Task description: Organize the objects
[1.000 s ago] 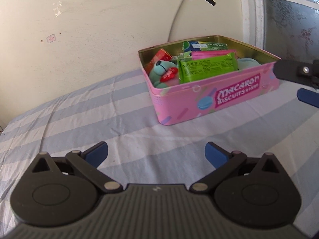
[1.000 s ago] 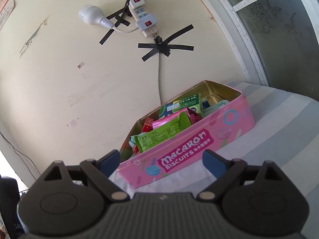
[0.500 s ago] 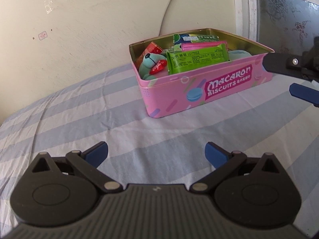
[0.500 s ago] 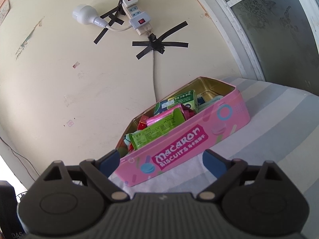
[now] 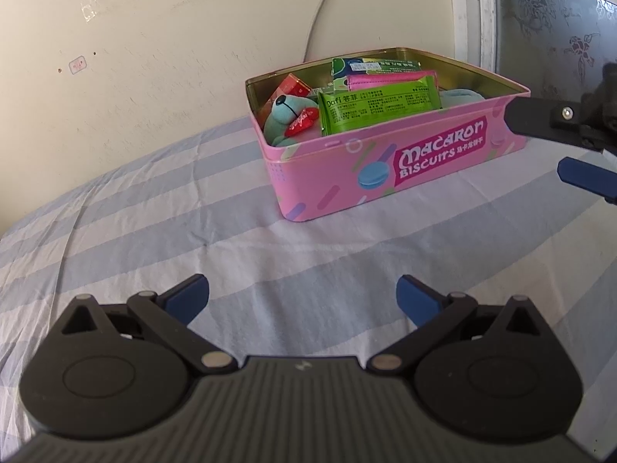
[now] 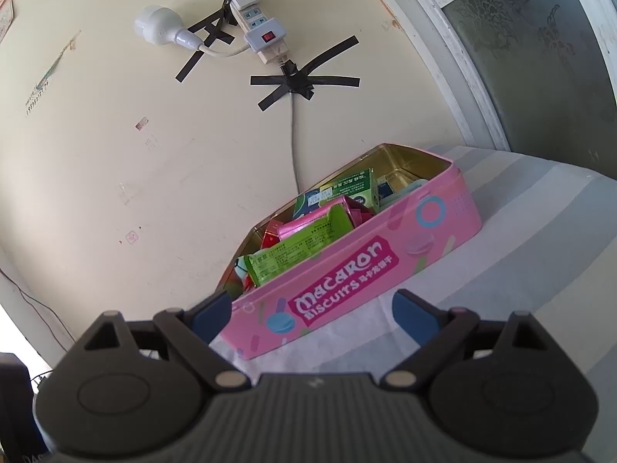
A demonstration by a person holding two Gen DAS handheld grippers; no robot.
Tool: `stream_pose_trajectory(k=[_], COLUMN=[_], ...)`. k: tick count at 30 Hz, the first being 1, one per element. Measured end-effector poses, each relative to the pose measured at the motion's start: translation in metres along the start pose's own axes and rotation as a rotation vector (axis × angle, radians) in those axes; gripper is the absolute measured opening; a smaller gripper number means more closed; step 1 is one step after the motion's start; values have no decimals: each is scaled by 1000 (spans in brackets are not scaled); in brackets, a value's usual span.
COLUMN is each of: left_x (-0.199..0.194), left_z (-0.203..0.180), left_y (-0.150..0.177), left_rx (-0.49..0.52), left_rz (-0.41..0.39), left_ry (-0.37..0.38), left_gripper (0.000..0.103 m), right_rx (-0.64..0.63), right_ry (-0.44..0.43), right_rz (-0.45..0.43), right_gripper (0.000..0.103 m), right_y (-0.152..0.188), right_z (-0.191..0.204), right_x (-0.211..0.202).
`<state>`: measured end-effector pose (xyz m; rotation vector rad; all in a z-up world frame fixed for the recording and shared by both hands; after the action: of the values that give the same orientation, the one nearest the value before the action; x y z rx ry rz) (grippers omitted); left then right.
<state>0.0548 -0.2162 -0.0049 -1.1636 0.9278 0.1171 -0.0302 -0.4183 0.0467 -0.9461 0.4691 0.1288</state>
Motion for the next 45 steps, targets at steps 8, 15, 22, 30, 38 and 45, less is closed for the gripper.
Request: stream_pose_trajectory(k=[8, 15, 22, 30, 38, 45], left_x=[2, 3, 5, 9, 11, 12], left_z=[-1, -2, -2, -2, -2, -2], left_y=[1, 3, 5, 7, 8, 8], left_rx=[4, 11, 13, 11, 10, 11], left_rz=[4, 10, 22, 39, 50, 53], left_ry=[1, 10, 16, 21, 25, 28], left_gripper=[103, 103, 103, 103, 103, 103], right_rx=[2, 6, 9, 11, 12, 15], right_ry=[3, 7, 8, 9, 9, 12], right_rz=[1, 4, 4, 5, 5, 8], right_gripper=[94, 94, 94, 94, 94, 94], right_y=[1, 3, 4, 4, 4, 6], right_z=[0, -1, -2, -3, -3, -5], right_x=[2, 3, 3, 4, 4, 5])
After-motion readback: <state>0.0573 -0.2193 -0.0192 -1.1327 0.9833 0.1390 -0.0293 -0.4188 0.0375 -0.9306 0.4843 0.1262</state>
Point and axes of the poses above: each gripper's, at about its wrist camera, not at the fingertips, and x roughly the way its jaws point, z to its left, y to its underside, the point moved 6 cm from there along x, roughly the way its jaws point, and after that the axes turned 10 degrees about y, right-handed, at the moved point
